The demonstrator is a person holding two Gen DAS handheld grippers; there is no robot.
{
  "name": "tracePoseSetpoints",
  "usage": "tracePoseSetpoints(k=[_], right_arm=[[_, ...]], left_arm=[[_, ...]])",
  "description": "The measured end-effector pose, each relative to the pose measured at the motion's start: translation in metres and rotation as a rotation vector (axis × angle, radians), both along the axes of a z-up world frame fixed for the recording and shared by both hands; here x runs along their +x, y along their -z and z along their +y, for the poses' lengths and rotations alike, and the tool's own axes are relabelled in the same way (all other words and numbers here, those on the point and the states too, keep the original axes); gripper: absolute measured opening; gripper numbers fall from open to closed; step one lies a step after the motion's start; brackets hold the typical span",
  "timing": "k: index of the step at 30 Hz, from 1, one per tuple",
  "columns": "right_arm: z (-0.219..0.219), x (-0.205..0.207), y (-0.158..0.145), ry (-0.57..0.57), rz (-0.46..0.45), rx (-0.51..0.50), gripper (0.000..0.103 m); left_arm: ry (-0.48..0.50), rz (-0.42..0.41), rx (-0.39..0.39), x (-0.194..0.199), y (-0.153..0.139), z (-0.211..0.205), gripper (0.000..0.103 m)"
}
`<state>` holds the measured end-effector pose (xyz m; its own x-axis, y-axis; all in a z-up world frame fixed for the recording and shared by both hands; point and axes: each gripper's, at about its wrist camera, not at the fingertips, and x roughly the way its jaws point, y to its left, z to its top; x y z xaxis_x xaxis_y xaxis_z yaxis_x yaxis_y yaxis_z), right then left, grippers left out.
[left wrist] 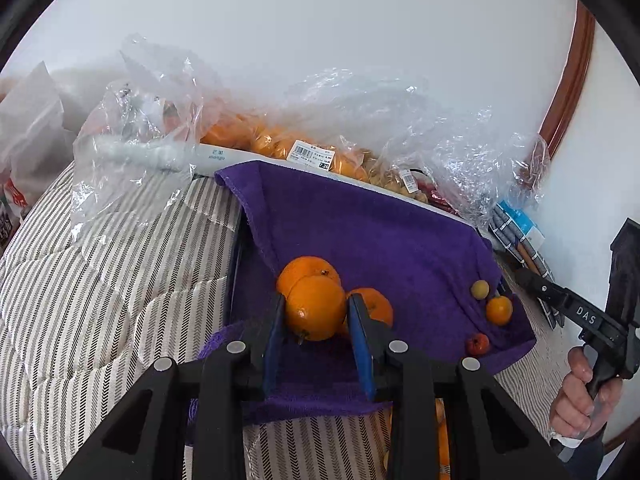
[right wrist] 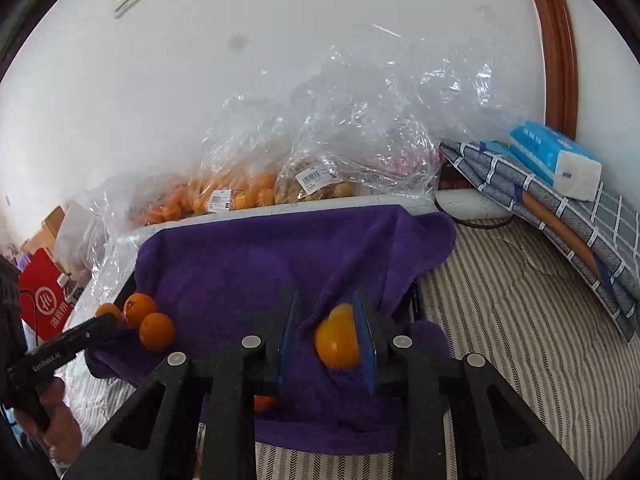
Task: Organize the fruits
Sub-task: 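Carry both oranges onto the towel and open both grippers to release them, then withdraw both grippers from the towel back toward the loose fruit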
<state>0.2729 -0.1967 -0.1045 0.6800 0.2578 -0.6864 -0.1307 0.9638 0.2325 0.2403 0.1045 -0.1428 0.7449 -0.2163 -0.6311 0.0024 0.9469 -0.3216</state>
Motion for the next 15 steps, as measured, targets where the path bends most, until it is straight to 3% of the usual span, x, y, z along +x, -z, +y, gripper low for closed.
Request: tracePoseSetpoints(k=[2, 15], right_arm=[[-0.002, 0.001, 0.001, -0.002, 0.011, 0.031, 0.029], [0.012, 0.004, 0.011, -0.02, 0.047, -0.017, 0.029]], left_arm=[[0.012, 0.005, 0.006, 0.002, 0.002, -0.003, 0.03], [0.056, 0.045, 0.098, 0.004, 0.01, -0.024, 0.03]])
